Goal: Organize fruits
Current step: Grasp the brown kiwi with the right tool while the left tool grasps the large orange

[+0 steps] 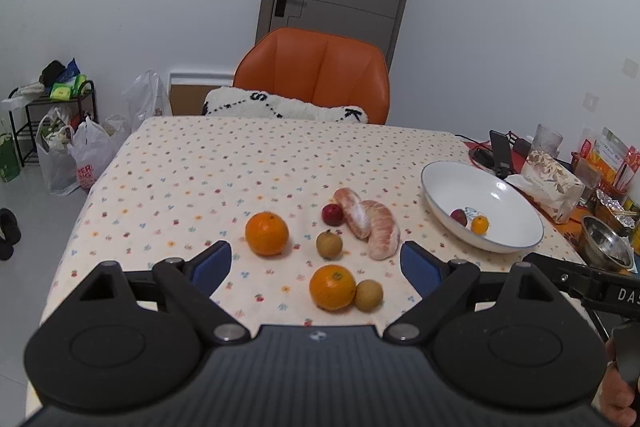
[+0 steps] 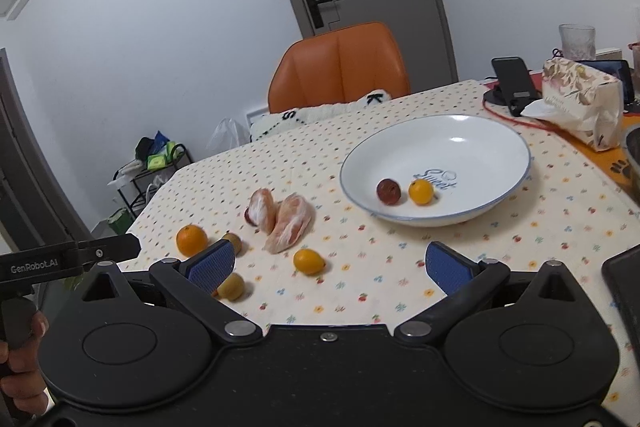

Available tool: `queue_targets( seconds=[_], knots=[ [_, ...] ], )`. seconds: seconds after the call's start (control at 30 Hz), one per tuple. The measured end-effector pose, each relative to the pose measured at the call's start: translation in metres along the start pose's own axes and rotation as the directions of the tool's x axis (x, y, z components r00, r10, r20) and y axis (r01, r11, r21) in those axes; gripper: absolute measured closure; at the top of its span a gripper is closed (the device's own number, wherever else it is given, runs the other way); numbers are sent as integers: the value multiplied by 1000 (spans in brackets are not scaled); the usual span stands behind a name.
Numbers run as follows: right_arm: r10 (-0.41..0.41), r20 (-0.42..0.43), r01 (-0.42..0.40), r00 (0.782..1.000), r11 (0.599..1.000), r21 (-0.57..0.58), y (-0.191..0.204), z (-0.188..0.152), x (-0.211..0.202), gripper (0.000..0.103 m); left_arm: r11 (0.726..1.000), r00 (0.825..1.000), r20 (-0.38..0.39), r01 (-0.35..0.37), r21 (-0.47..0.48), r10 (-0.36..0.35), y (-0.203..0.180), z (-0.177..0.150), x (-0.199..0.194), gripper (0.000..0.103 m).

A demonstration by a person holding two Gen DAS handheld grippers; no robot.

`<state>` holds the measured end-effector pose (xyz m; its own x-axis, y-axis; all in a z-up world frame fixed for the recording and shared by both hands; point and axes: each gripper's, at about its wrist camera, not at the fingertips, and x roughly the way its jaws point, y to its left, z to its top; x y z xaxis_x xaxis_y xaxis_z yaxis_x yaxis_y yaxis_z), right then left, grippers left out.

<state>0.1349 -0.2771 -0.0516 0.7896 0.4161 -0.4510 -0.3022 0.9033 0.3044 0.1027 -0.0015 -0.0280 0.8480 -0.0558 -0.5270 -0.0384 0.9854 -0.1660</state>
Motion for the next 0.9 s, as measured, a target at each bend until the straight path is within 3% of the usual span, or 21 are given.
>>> queue_targets(
  seconds=[0.5,0.9],
  knots=[
    [36,-27,-37,999,999,-39,12,-12,17,2,999,1000,-21,4,-46,-5,23,-17,12,26],
    [143,-86,-148,986,987,-60,35,-17,40,27,998,998,-52,30,-50,-33,26,-18,34,40]
  ],
)
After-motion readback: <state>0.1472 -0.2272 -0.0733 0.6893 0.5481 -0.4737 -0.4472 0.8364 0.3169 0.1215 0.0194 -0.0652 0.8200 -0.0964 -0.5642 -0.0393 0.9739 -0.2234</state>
